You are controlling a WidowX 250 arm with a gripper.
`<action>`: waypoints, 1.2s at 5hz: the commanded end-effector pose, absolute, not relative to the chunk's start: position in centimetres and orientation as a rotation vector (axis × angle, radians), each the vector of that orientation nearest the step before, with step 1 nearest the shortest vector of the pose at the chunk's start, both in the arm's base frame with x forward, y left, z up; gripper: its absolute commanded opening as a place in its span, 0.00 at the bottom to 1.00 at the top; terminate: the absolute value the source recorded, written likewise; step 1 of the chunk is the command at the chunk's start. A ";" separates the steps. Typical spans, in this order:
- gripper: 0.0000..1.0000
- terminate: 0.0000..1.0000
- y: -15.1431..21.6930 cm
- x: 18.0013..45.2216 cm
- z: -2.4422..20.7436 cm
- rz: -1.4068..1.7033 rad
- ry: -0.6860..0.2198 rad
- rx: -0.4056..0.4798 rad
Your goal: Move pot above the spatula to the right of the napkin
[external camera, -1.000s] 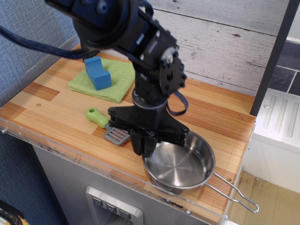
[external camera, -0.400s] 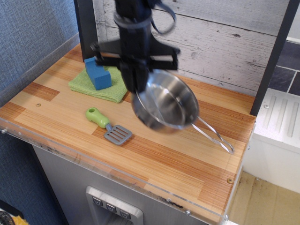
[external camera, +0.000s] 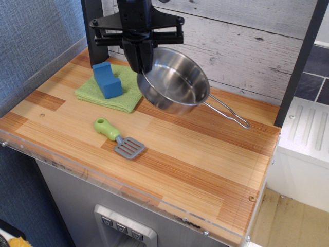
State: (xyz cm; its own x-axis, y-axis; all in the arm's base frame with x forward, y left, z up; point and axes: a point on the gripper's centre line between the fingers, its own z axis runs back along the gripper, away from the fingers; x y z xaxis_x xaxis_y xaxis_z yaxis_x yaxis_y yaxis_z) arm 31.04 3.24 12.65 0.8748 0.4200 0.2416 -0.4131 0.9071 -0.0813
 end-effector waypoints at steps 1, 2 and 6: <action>0.00 0.00 5.8 33.8 11.2 0.433 -0.229 -0.126; 0.00 0.00 5.6 34.7 9.7 0.383 -0.183 -0.160; 0.00 0.00 4.8 36.9 6.0 0.347 -0.189 -0.260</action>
